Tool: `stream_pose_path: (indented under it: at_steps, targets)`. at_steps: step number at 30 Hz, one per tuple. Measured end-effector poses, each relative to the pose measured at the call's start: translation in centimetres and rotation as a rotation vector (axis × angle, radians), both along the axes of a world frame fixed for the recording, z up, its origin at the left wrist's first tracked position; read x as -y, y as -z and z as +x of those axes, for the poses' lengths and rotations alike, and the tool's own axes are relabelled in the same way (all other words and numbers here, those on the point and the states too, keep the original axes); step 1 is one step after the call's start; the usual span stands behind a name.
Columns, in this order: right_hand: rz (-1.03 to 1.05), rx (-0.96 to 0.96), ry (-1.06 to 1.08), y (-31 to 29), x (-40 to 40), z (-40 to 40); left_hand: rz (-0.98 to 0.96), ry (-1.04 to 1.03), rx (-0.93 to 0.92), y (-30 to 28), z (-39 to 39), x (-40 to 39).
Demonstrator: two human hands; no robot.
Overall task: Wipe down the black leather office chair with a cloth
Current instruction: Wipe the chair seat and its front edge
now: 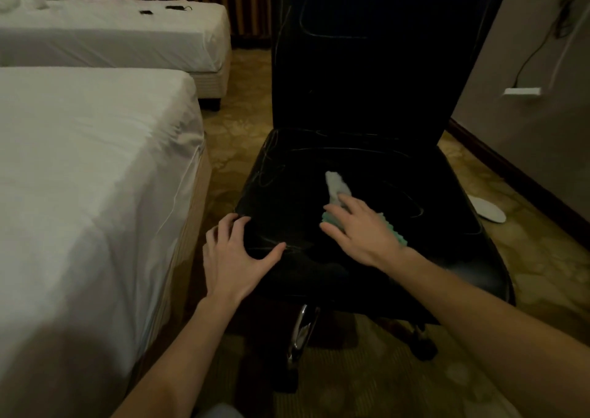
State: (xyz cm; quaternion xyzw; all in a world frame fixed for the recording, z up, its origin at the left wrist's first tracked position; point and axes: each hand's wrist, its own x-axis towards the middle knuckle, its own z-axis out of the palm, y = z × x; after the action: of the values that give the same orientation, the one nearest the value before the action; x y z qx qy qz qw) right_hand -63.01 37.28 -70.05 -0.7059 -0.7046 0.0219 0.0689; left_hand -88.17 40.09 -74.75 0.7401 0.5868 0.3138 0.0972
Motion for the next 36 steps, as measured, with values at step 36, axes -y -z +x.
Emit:
stream_pose_path:
  at_steps: [36]
  targets:
    - [-0.012, -0.177, -0.197, -0.1, -0.4, 13.0, 0.203, 0.096, -0.316, -3.0, 10.9, 0.4]
